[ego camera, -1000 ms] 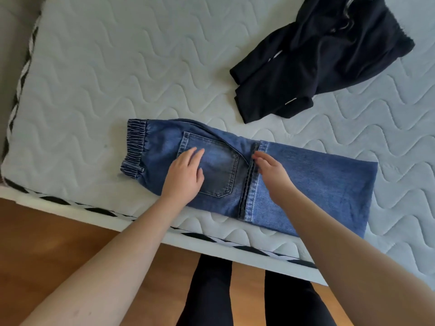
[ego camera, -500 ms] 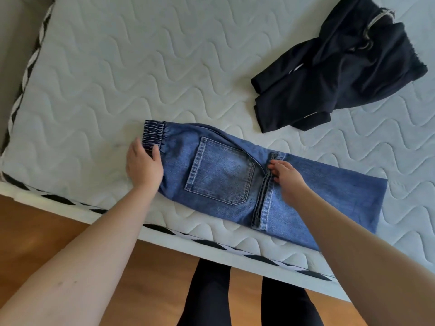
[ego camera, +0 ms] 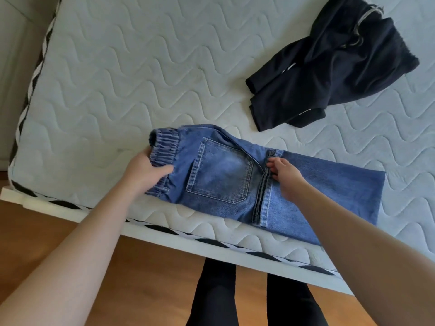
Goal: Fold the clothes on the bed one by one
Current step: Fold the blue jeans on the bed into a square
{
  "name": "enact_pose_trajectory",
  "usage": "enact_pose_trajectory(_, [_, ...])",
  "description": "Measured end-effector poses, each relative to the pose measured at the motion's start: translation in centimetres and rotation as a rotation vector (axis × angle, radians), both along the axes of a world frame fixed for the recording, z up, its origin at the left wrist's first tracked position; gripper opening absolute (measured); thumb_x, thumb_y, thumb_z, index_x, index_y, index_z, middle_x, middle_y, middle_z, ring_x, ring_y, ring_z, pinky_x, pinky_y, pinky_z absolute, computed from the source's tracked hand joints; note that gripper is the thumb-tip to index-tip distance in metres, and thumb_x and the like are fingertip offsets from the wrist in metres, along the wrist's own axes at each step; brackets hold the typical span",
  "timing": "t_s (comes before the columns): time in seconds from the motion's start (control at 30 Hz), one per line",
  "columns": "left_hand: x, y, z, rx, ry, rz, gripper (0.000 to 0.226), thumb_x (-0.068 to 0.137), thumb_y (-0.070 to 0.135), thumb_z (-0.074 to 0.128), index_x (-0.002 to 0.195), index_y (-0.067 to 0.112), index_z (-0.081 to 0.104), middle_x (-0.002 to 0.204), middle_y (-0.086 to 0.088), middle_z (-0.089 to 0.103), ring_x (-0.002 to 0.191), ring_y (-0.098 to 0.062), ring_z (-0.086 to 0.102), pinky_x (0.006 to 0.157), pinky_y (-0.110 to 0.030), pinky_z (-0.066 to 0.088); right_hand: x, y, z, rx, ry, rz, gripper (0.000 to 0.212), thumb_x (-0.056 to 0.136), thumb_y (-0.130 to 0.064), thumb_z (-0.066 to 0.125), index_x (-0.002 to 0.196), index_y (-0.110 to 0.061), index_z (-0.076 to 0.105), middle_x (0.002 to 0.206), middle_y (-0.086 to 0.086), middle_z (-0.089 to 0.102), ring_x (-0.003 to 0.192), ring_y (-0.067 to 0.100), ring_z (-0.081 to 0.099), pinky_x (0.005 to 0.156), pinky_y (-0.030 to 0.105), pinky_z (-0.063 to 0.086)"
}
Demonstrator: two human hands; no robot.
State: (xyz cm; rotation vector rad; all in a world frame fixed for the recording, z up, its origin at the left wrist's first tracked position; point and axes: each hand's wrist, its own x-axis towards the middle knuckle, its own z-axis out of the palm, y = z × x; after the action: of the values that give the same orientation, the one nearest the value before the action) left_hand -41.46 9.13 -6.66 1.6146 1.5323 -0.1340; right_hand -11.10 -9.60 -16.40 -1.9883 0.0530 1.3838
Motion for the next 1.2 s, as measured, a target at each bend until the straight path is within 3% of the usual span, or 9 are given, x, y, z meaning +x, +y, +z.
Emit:
enact_pose_trajectory(0.1, [1.3, -2.8, 4.3, -0.008, -0.032, -0.125, 0.032, 0.073, 0.03, 0.079, 0.095, 0.039, 0.058, 0.084, 0.021, 0.064, 0.08, 0.001, 0.06, 0.064, -0.021, 0.042, 0.1, 0.1, 0.2, 0.017, 0.021, 0.002, 0.036, 0.104, -0.044, 0.037, 0.1, -0.022, 0.064, 0.101, -0.003, 0.064, 0.097, 0.014, 0.056, 0.095, 0.031, 0.043])
enact_pose_trajectory(0.27, [4.4, -6.3, 10.4, 0.003, -0.143, -0.25, 0.055, 0.071, 0.042, 0.078, 0.116, 0.049, 0.047, 0.096, 0.031, 0.064, 0.085, 0.01, 0.06, 0.07, -0.019, 0.044, 0.5, 0.3, 1.2, 0.047, 0.15, -0.098, 0.06, 0.103, -0.056, 0.023, 0.097, -0.016, 0.067, 0.106, 0.001, 0.067, 0.099, 0.015, 0.058, 0.097, 0.033, 0.039])
enact_pose_trajectory(0.4, [7.0, -8.2, 13.7, -0.088, -0.197, -0.382, 0.061, 0.069, 0.051, 0.078, 0.114, 0.067, 0.039, 0.105, 0.043, 0.059, 0.092, 0.019, 0.056, 0.075, -0.019, 0.045, 1.7, -0.7, 1.8, 0.159, 0.342, -0.11, 0.076, 0.1, -0.062, 0.01, 0.133, -0.008, 0.052, 0.136, 0.009, 0.055, 0.131, 0.024, 0.046, 0.114, 0.038, 0.03])
enact_pose_trajectory(0.53, [10.3, -9.7, 15.0, -0.168, -0.222, -0.51, 0.067, 0.072, 0.049, 0.077, 0.117, 0.071, 0.033, 0.11, 0.042, 0.059, 0.097, 0.019, 0.057, 0.078, -0.017, 0.042, 3.0, -3.4, 3.0, 0.214, 0.439, -0.097, 0.068, 0.103, -0.056, 0.019, 0.147, -0.008, 0.038, 0.15, 0.008, 0.043, 0.142, 0.023, 0.035, 0.12, 0.04, 0.022])
enact_pose_trajectory(0.77, [19.4, -15.2, 11.5, -0.283, -0.272, -0.615, 0.078, 0.071, 0.041, 0.076, 0.128, 0.063, 0.028, 0.115, 0.026, 0.061, 0.099, 0.006, 0.06, 0.08, -0.017, 0.043, 6.6, -12.5, 5.5, 0.306, 0.268, -0.175, 0.031, 0.107, -0.019, 0.034, 0.127, -0.017, 0.057, 0.13, 0.01, 0.062, 0.118, 0.023, 0.061, 0.096, 0.034, 0.048])
enact_pose_trajectory(0.93, [27.1, -21.3, 5.6, -0.247, -0.179, -0.618, 0.074, 0.077, 0.036, 0.069, 0.137, 0.044, 0.025, 0.119, 0.006, 0.062, 0.099, -0.016, 0.059, 0.079, -0.03, 0.044, 9.0, -17.0, 7.2, 0.378, 0.255, -0.334, 0.043, 0.102, -0.05, 0.035, 0.127, -0.025, 0.061, 0.124, 0.002, 0.068, 0.113, 0.019, 0.065, 0.09, 0.033, 0.051])
enact_pose_trajectory(1.07, [31.2, -24.9, 1.4, -0.163, -0.097, -0.602, 0.073, 0.085, 0.04, 0.064, 0.145, 0.032, 0.022, 0.126, -0.006, 0.062, 0.108, -0.029, 0.061, 0.084, -0.034, 0.045, 11.1, -19.1, 7.1, 0.295, 0.141, -0.45, 0.049, 0.102, -0.056, 0.029, 0.12, -0.025, 0.063, 0.117, 0.001, 0.071, 0.101, 0.016, 0.07, 0.086, 0.029, 0.051])
enact_pose_trajectory(1.13, [32.1, -25.4, 0.0, -0.281, -0.136, -0.679, 0.07, 0.091, 0.042, 0.059, 0.148, 0.032, 0.02, 0.133, -0.005, 0.059, 0.118, -0.027, 0.058, 0.093, -0.033, 0.044, 11.6, -19.7, 6.8, 0.191, 0.023, -0.396, 0.053, 0.104, -0.053, 0.024, 0.123, -0.02, 0.061, 0.099, -0.005, 0.072, 0.081, 0.005, 0.068, 0.072, 0.015, 0.05])
enact_pose_trajectory(1.2, [31.8, -25.2, -0.8, -0.358, -0.184, -0.758, 0.065, 0.094, 0.04, 0.057, 0.15, 0.031, 0.025, 0.14, 0.0, 0.054, 0.126, -0.02, 0.053, 0.099, -0.03, 0.04, 11.7, -20.2, 6.1, 0.113, -0.125, -0.358, 0.046, 0.104, -0.051, 0.026, 0.107, -0.027, 0.065, 0.077, -0.013, 0.07, 0.066, -0.001, 0.065, 0.058, 0.009, 0.048])
